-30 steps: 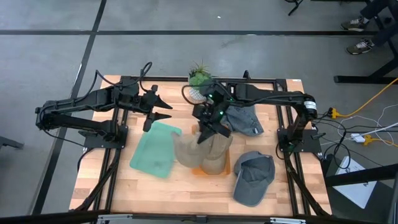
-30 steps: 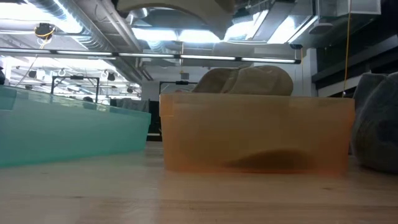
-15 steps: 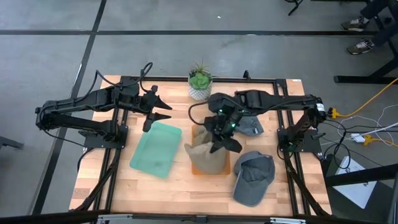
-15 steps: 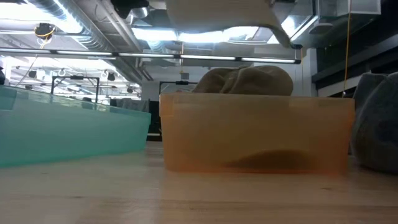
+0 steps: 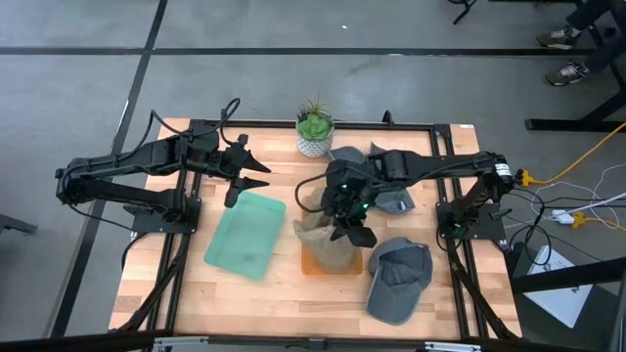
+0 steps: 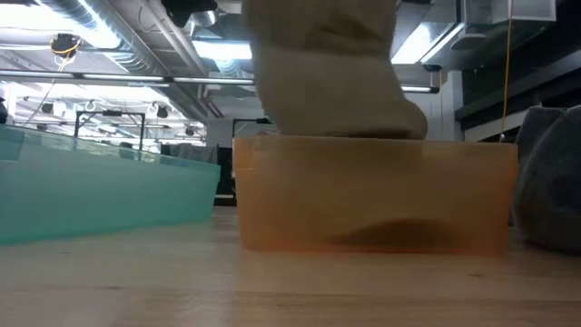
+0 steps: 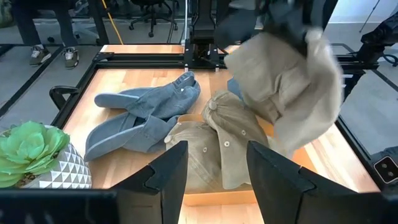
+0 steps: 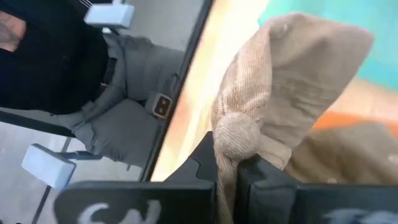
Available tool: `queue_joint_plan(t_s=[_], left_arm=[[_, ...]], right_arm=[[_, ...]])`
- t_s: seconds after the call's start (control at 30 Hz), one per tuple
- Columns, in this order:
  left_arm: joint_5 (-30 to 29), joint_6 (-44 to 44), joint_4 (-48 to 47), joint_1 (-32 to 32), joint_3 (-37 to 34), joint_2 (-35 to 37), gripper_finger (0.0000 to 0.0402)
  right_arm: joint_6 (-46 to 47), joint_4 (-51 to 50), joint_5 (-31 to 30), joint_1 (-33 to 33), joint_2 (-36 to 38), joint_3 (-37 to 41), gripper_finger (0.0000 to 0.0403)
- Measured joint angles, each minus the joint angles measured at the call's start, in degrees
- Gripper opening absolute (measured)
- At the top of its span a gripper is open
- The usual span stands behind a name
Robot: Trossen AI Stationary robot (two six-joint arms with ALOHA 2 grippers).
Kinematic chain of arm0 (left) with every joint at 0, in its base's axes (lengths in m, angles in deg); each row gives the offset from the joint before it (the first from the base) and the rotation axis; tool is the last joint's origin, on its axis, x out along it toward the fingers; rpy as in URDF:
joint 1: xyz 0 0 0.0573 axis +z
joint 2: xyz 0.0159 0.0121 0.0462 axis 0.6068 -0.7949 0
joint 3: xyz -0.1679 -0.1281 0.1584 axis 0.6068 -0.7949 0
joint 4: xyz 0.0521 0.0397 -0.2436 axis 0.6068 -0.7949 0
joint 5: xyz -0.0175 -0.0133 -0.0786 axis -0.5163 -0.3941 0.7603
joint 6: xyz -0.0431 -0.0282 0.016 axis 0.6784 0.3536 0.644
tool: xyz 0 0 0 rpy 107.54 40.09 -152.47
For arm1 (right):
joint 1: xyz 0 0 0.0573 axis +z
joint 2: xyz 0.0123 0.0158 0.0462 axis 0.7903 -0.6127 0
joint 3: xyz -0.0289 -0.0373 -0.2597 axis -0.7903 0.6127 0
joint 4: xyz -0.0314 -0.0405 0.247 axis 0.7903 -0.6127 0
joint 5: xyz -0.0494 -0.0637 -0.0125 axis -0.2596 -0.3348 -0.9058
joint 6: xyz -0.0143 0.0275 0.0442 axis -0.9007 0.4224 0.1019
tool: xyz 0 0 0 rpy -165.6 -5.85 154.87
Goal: Pick & Place hat
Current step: Put the brown cap into the orange bin
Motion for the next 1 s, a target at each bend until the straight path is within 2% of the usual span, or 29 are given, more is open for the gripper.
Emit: queue_joint_plan(t_s=[0.17,0.67,1.0], left_arm=[[0.0,0.0,0.0,0.0,0.0,0.0,0.0164],[0.0,0.4,0.0,0.0,0.0,0.0,0.0164],[0.0,0.6,0.0,0.0,0.0,0.0,0.016]], right_arm=[[2.3,3.7,0.0,0.0,-0.1,4.7,0.0014],[8.5,8.4,-0.7,-0.3,-0.1,11.4,0.0016],[7.8,5.6,-9.1,-2.7,-0.1,14.3,0.0016]])
